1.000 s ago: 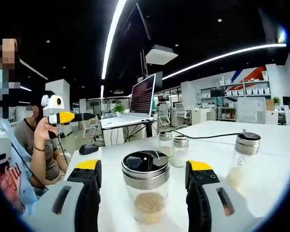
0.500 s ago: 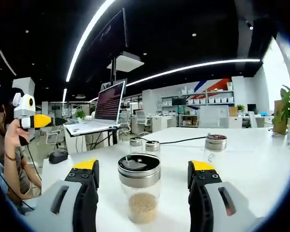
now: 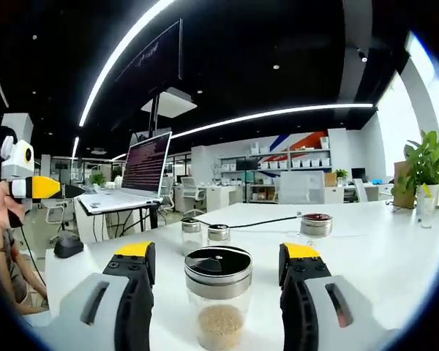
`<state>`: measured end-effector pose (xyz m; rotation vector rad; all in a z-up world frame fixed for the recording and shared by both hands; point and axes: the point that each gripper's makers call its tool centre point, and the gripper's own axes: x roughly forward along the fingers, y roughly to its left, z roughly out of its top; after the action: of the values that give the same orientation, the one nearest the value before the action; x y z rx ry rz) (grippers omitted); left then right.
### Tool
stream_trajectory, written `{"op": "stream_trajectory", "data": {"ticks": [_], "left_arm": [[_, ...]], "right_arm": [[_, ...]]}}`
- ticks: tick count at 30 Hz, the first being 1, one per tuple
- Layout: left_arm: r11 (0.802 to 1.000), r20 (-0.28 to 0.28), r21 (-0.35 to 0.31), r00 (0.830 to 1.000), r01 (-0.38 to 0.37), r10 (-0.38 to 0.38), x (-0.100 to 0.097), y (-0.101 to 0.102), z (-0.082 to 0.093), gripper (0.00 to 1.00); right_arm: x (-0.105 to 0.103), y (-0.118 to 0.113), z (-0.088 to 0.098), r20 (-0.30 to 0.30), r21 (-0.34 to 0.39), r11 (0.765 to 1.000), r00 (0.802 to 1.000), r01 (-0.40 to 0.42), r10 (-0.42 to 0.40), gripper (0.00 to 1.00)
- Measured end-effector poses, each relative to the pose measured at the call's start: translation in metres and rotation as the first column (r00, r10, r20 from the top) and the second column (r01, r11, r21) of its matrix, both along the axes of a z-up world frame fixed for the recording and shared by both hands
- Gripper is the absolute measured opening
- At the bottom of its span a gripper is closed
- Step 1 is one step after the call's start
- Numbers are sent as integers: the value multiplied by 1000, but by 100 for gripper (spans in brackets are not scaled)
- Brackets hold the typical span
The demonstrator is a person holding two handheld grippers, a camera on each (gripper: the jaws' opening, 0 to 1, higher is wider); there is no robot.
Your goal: Rotate the seasoning bottle until the label or dispensing opening points toward the visible target arrow and the bottle remains upright within the marked orientation range
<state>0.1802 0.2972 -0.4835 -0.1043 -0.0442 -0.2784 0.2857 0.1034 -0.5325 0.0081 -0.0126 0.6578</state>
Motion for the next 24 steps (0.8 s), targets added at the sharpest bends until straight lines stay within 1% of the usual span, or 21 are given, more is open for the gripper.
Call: {"op": "stream_trajectory", "data": {"ticks": [1, 2, 5, 6, 9, 11, 13, 15, 16, 18, 20, 21, 23, 24], "left_arm": [[1000, -1, 0, 1000, 1, -1, 0, 0, 0, 85], [1000, -2, -1, 1000, 0, 0, 0, 0, 0, 85], [999, -6, 35, 999, -36, 36, 1, 5, -2, 86], [998, -6, 39, 999, -41, 41, 0, 7, -2, 86], [999, -2, 18, 999, -46, 47, -1, 11, -1, 85], [999, -3, 13, 999, -47, 47, -1, 12, -1, 85], [999, -4, 15, 999, -49, 49, -1, 12, -1, 85], [999, -3, 17, 999, -47, 47, 0, 12, -1, 85], [999, -2, 16, 999, -43, 43, 0, 10, -1, 85], [999, -1, 14, 1000, -31, 31, 0, 8, 0, 85], [1000, -2, 10, 1000, -26, 26, 0, 7, -1, 85], [999, -5, 16, 999, -37, 37, 1, 8, -2, 85], [997, -13, 42, 998, -59, 60, 3, 11, -4, 85], [997, -15, 47, 998, -63, 64, 3, 12, -5, 85]], "right_arm": [[1, -2, -3, 3, -35, 999, 1000, 21, -21, 68], [1, 0, -3, 9, -34, 999, 1000, 25, -25, 66], [4, -2, 0, 14, -15, 999, 999, 32, -32, 63], [5, -2, 0, 15, -13, 999, 999, 35, -34, 62], [7, 0, -2, 13, -19, 999, 999, 41, -41, 62], [6, 1, -3, 2, -6, 999, 999, 35, -35, 60], [7, 4, -3, 7, -7, 999, 999, 31, -31, 57], [7, 6, -3, 19, -27, 999, 999, 31, -31, 56], [7, 7, -5, 25, -52, 998, 999, 27, -26, 54], [9, 7, -8, 22, -56, 998, 1000, 22, -21, 50], [10, 7, -11, 8, -49, 999, 1000, 19, -19, 46], [10, 7, -12, 6, -48, 999, 1000, 18, -17, 44], [10, 5, -12, 23, -60, 998, 1000, 19, -18, 41], [11, 5, -12, 20, -41, 999, 1000, 2, -1, 41]]}}
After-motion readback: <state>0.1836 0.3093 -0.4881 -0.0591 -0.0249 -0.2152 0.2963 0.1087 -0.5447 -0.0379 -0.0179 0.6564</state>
